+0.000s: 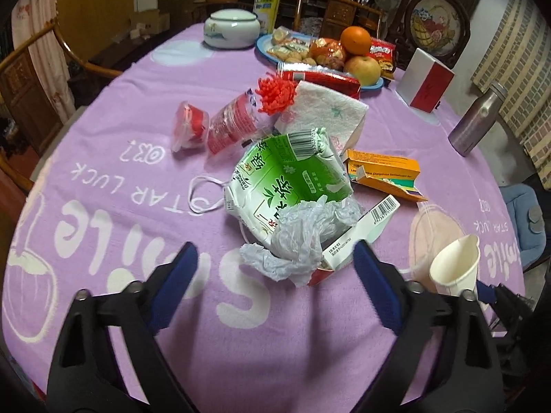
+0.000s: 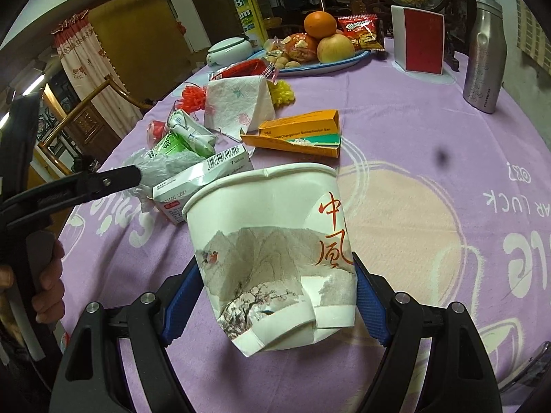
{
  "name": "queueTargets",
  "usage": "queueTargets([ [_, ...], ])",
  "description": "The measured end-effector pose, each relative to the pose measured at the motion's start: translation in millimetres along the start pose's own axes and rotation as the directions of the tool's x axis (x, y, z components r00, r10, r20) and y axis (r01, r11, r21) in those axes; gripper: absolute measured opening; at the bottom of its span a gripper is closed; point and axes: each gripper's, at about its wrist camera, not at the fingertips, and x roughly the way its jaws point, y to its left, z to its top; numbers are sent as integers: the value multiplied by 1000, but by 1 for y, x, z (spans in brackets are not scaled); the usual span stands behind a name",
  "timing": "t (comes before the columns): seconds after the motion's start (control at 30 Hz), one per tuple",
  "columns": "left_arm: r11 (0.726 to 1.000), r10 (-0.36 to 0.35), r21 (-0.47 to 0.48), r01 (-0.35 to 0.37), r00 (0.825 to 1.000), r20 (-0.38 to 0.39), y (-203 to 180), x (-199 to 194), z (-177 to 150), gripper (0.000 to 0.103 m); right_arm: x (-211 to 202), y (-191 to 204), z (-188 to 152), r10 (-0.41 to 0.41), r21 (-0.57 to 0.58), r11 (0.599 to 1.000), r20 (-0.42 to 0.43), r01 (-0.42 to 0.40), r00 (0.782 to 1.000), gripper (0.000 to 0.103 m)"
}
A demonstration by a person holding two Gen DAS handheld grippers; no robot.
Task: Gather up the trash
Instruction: 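Grasp the crumpled plastic bag with the left tool while the right tool holds the cup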
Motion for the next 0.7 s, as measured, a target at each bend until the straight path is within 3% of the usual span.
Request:
queueTargets([
  [0.23,999,-30,-36,28,998,-57,5,18,5,43,0,-2,-1,12,9,1000,-4,-12,1000,80],
  [0.3,998,-41,-41,39,997,-60,5,19,6,28,0,-2,-2,14,8,1000,-5,-14,1000,80],
  [0.7,990,-133,-47,135,991,31,13,-31,-9,23,-9,1,-5,18,1,1000,21,-18,1000,80],
])
